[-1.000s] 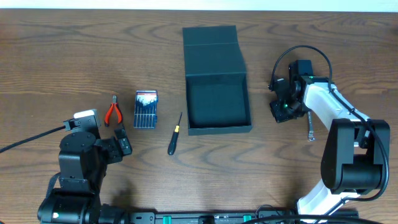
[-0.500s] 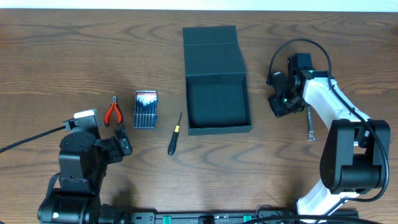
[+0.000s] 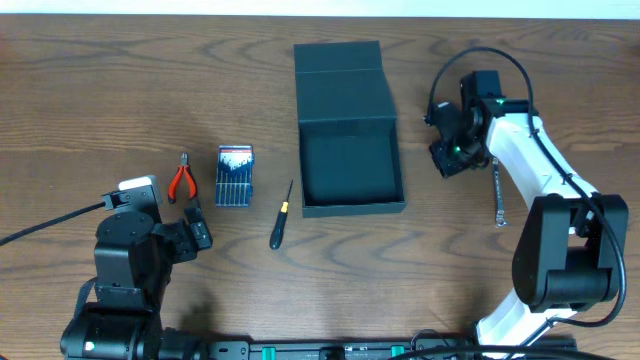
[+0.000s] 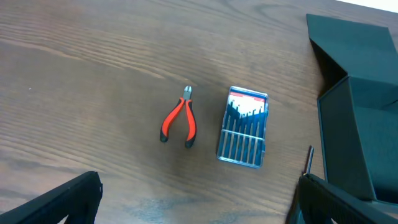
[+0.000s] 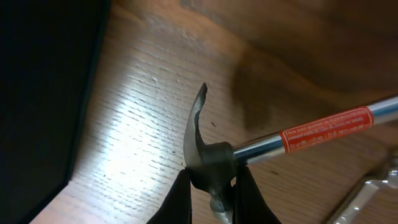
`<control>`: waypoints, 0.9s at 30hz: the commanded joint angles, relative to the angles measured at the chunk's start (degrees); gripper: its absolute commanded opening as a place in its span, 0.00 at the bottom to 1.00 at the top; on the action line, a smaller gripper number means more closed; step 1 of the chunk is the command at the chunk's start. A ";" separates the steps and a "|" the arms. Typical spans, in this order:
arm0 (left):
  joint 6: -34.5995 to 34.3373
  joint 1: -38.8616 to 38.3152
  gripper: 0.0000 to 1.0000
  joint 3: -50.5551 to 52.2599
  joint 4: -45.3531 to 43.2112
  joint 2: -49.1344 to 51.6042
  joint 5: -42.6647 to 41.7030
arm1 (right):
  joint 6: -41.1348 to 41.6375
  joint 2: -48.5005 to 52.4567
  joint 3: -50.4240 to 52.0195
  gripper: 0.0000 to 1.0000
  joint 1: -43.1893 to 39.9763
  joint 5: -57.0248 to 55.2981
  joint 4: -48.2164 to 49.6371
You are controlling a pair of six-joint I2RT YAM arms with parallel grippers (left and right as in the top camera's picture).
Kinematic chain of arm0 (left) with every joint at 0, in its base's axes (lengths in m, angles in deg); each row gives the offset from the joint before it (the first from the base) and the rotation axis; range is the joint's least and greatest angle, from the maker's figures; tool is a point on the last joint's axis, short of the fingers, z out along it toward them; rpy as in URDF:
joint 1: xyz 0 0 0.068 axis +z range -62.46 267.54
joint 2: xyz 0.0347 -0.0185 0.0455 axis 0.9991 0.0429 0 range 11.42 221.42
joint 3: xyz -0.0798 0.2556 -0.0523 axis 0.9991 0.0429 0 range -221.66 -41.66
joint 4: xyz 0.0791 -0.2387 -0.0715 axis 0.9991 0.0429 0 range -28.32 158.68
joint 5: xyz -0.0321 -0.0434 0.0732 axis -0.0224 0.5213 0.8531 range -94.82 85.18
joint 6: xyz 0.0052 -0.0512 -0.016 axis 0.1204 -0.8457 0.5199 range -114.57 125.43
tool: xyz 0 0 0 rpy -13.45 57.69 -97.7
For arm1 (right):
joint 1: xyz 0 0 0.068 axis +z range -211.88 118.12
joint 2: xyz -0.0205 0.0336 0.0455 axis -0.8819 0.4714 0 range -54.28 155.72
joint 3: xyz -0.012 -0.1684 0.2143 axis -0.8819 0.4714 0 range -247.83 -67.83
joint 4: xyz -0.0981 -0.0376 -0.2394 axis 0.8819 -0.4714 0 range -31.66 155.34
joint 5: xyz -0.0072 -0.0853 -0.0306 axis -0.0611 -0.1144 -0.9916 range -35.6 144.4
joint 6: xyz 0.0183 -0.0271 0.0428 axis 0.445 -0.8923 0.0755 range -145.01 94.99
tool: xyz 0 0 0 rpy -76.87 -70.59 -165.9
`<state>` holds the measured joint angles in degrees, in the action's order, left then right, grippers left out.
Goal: Pack container
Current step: 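Lift the hammer with the right gripper toward the black box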
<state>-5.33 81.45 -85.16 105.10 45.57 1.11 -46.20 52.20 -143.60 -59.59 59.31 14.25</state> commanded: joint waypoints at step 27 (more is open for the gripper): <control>-0.74 0.17 0.98 -1.46 -0.22 0.04 -0.57 | 2.86 -14.29 -10.71 0.01 21.79 -1.88 -11.93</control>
<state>-5.33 81.45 -85.14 104.99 45.57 1.14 -46.22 39.06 -152.67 -40.58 57.40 2.29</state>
